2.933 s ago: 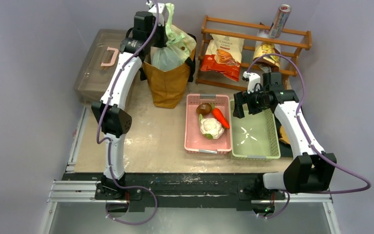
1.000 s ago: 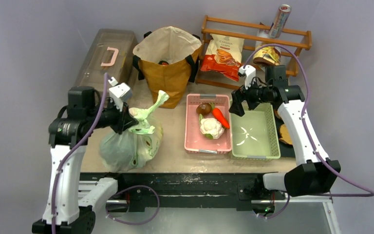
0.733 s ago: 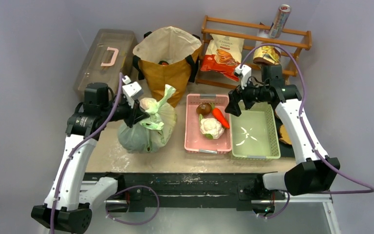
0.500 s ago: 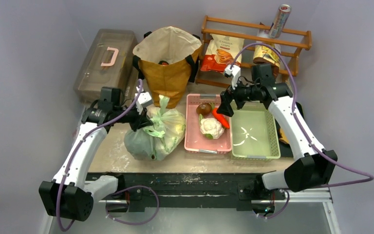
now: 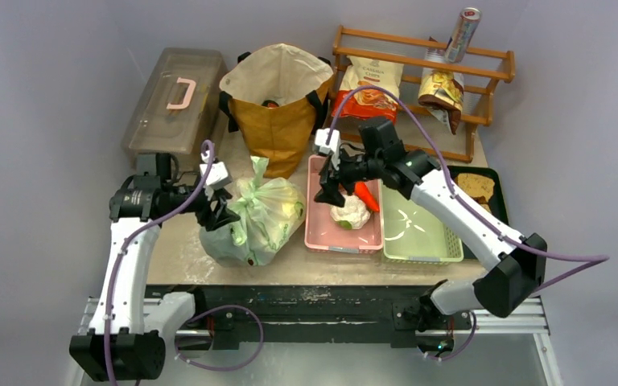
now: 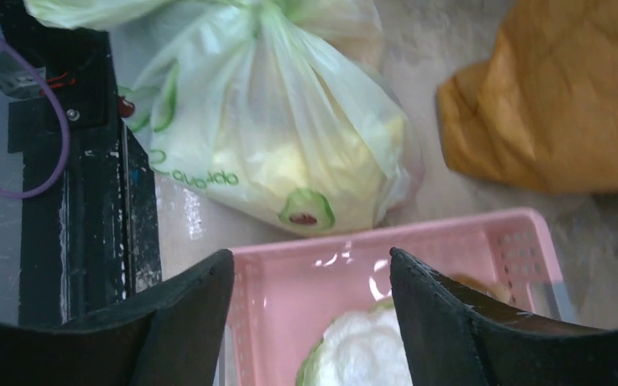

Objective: Untie the knot of the grocery bags and take out the mixed food
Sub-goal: Place the takeout bag at the center of the board, then untie the takeout bag at the center of the board.

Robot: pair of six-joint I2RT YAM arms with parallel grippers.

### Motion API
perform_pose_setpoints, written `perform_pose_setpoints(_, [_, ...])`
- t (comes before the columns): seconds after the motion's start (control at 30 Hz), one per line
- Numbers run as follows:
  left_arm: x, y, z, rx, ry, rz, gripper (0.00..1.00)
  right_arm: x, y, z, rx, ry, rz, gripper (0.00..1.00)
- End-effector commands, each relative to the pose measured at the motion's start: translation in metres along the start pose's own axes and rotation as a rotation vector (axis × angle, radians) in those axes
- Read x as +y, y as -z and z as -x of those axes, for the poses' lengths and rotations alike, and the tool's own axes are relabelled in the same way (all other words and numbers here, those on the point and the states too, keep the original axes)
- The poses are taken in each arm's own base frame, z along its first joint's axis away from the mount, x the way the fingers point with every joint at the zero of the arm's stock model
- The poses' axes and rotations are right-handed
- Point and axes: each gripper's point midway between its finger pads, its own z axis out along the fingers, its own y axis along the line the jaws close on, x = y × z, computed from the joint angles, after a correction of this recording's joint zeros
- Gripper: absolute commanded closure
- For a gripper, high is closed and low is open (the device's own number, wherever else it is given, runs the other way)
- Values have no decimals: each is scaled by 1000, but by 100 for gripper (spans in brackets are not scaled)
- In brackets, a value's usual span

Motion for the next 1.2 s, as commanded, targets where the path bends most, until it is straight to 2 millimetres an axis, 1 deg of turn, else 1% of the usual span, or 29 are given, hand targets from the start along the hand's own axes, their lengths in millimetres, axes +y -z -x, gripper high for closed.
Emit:
perform_pose_setpoints(0.0, [-35,23,29,-115,-180,-57,43,27,-16,65,-237,190,-4,35])
perform_pose_setpoints(0.07, [-37,25,32,-131,-232,-43,44,45,-34,72,-267,202,3,35])
perform_pose_setpoints(0.1, [-32,25,33,-137,-236,-20,44,54,-44,74,-278,206,14,34])
perform_pose_setpoints(0.17, [-26,24,30,-124,-241,0,48,65,-63,79,-289,208,31,32])
perform_pose_setpoints(0.23, [-17,24,28,-108,-256,19,57,68,-78,84,-304,210,42,34])
perform_pose_setpoints(0.3, [-8,27,30,-117,-284,38,66,67,-89,86,-315,223,49,39])
perform_pose_setpoints(0.33, [-4,29,28,-121,-307,44,69,67,-95,86,-311,230,56,40])
perform_pose_setpoints(0.37, [-2,29,26,-118,-348,43,71,67,-99,92,-326,240,57,41])
perform_pose_setpoints(0.4, [1,29,23,-111,-380,41,71,67,-104,93,-321,237,65,41])
perform_pose_setpoints(0.47, [11,26,21,-101,-412,47,70,67,-115,90,-302,230,77,39])
perform_pose_setpoints(0.5, [14,25,21,-100,-419,41,68,67,-121,86,-288,225,82,34])
perform_pose_setpoints(0.53, [14,24,21,-99,-433,25,63,65,-127,81,-273,215,81,27])
perform_pose_setpoints(0.57, [14,23,19,-97,-442,-1,56,63,-132,77,-261,193,77,20])
perform_pose_setpoints(0.6, [12,21,17,-91,-442,-29,49,60,-137,72,-248,181,71,18])
perform_pose_setpoints(0.63, [12,20,15,-84,-438,-48,44,58,-141,68,-239,173,66,20])
perform_pose_setpoints(0.73, [24,14,3,-46,-409,-45,43,55,-147,58,-229,162,44,32])
perform_pose_setpoints(0.8, [33,10,-6,-20,-408,-23,47,54,-145,54,-222,159,35,41])
perform_pose_setpoints(0.83, [38,8,-10,-10,-412,-10,51,55,-145,51,-213,156,36,47])
perform_pose_setpoints(0.9, [43,5,-22,22,-410,-1,62,55,-141,49,-198,155,35,64])
perform_pose_setpoints(0.97, [46,4,-29,47,-404,5,75,57,-137,44,-175,159,36,85])
perform_pose_setpoints(1.0, [46,4,-31,53,-400,7,82,55,-135,40,-158,154,23,95])
perform_pose_setpoints(1.03, [47,5,-30,52,-392,19,91,53,-133,37,-148,153,5,100])
perform_pose_setpoints(1.07, [48,7,-28,48,-384,34,100,51,-129,34,-139,150,-12,100])
perform_pose_setpoints(1.17, [50,17,-23,33,-386,83,100,48,-115,21,-113,164,-55,100])
